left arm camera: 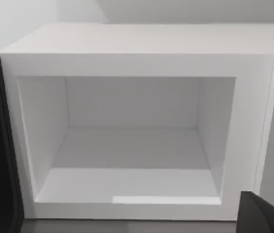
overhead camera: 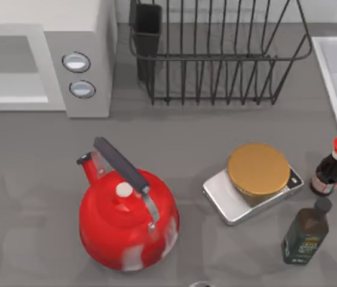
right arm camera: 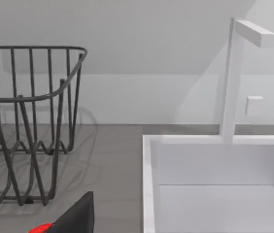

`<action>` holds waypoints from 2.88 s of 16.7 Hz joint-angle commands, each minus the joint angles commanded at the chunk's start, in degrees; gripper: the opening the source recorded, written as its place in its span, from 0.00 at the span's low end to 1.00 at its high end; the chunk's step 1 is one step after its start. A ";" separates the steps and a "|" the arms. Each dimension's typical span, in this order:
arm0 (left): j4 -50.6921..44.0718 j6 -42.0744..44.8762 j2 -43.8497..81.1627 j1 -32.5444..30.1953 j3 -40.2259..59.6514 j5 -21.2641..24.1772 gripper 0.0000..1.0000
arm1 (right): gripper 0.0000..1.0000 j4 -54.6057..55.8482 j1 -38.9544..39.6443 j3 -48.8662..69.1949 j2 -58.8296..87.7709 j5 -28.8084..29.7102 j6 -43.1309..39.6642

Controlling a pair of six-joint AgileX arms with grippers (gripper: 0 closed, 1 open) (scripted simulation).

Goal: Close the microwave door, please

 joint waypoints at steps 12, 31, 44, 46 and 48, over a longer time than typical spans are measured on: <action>-6.28 -0.12 -6.88 -11.76 -0.60 -11.74 0.00 | 1.00 0.00 0.00 0.00 0.00 0.00 0.00; -15.37 16.63 21.92 5.18 20.58 -3.71 0.00 | 1.00 0.00 0.00 0.00 0.00 0.00 0.00; -34.44 47.50 90.79 45.41 65.68 25.06 0.00 | 1.00 0.00 0.00 0.00 0.00 0.00 0.00; -36.34 49.77 95.50 48.17 69.40 27.36 0.00 | 1.00 0.00 0.00 0.00 0.00 0.00 0.00; -37.51 51.15 97.93 49.68 71.65 28.71 0.00 | 1.00 0.00 0.00 0.00 0.00 0.00 0.00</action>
